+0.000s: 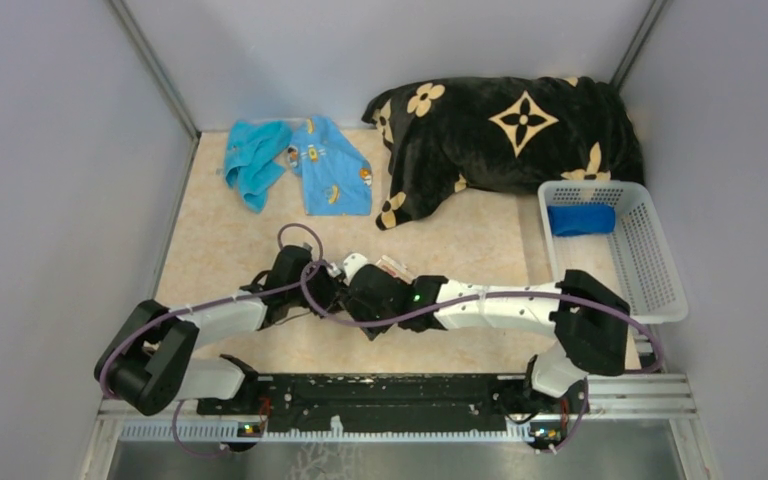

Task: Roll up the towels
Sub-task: Roll the towel at the center of the board.

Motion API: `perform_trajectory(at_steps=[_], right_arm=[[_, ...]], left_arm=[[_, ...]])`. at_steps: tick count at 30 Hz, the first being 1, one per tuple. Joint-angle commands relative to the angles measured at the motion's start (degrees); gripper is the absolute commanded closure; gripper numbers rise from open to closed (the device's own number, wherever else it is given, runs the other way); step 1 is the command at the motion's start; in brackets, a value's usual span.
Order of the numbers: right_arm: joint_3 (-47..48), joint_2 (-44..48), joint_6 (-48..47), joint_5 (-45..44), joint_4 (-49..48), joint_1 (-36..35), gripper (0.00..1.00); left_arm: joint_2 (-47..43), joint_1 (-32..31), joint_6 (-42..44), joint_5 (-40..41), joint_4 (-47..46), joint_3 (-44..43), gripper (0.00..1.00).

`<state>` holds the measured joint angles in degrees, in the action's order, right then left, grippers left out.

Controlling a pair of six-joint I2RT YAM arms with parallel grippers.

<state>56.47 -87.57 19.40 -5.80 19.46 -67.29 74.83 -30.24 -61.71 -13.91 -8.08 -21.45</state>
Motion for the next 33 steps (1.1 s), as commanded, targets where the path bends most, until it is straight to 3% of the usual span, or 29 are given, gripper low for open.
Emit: perform_trajectory(at_steps=[1, 13, 21, 27, 33], right_arm=[[6.4, -3.4, -4.5, -18.3, 6.3, -6.4, 0.51], [9.9, -17.3, -5.7, -30.0, 9.3, -10.4, 0.49], [7.4, -20.6, -4.2, -26.9, 10.5, -10.7, 0.50], [5.4, -21.4, -3.4, -22.3, 10.8, -10.4, 0.66], [-0.4, -14.1, -4.2, -1.9, 1.0, -5.1, 0.88]], left_arm=[[2.1, -0.3, 2.2, 5.6, 7.8, 0.4, 0.48], [1.9, -0.5, 2.7, 6.5, 8.2, -0.2, 0.48], [3.3, -0.5, 4.0, 7.4, 8.5, -1.3, 0.48], [3.1, -0.5, 4.7, 8.9, 9.7, -2.4, 0.48], [-2.8, -0.5, 4.8, 11.5, 13.5, -3.4, 0.38]])
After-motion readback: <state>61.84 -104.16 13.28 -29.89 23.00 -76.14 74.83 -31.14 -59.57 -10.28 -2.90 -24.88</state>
